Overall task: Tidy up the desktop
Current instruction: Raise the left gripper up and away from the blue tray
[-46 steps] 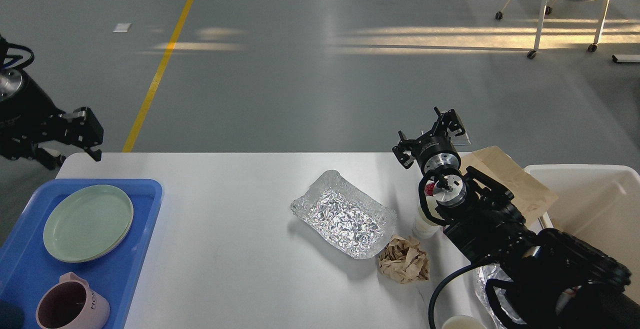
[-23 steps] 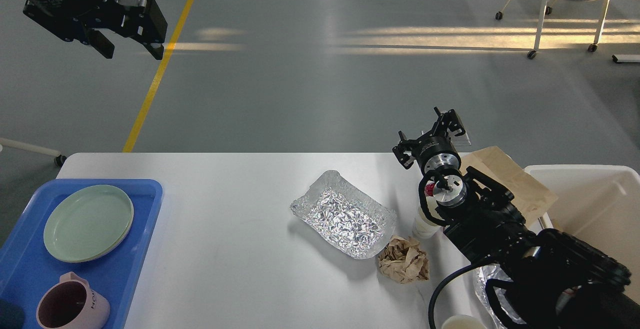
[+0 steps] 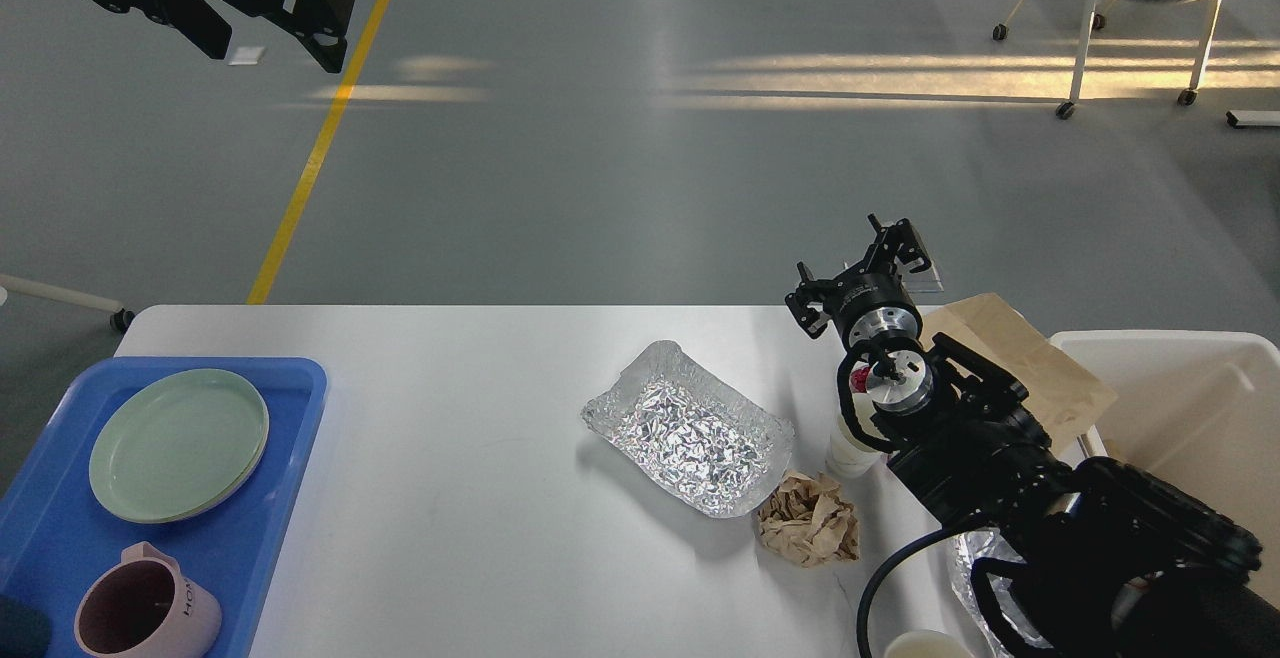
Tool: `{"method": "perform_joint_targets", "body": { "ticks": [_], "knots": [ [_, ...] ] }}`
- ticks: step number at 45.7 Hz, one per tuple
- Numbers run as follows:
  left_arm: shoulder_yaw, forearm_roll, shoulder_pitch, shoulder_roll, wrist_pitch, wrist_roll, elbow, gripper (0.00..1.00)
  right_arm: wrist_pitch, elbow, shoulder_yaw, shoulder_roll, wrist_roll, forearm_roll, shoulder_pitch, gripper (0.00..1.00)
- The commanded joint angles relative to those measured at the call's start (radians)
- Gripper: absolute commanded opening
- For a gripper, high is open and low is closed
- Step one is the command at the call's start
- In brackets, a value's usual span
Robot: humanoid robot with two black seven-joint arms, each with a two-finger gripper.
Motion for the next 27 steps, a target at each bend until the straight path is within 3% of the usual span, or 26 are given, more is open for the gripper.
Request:
{"method": "perform_joint_targets", "body": {
  "ticks": [1, 13, 20, 27],
  "knots": [
    [-0.001, 0.0, -0.064, 0.0, 0.0, 0.0, -0.044, 0.73, 0.0, -0.001, 0.0, 0.0, 0.0, 0.0, 0.0, 1.0],
    [-0.018, -0.003, -0.072, 0.003, 0.0, 0.0, -0.042, 0.72, 0.0, 0.001, 0.0, 0.0, 0.0, 0.0, 0.0, 1.0],
    [-0.02, -0.012, 0.045, 0.028, 0.0, 0.0, -0.011, 0.71, 0.0, -0.001, 0.0, 0.0, 0.0, 0.0, 0.0, 1.0],
    [-0.027, -0.098, 0.247, 0.104, 0.357, 0.0, 0.088, 0.71, 0.0, 0.001, 0.0, 0.0, 0.0, 0.0, 0.0, 1.0]
  ]
}}
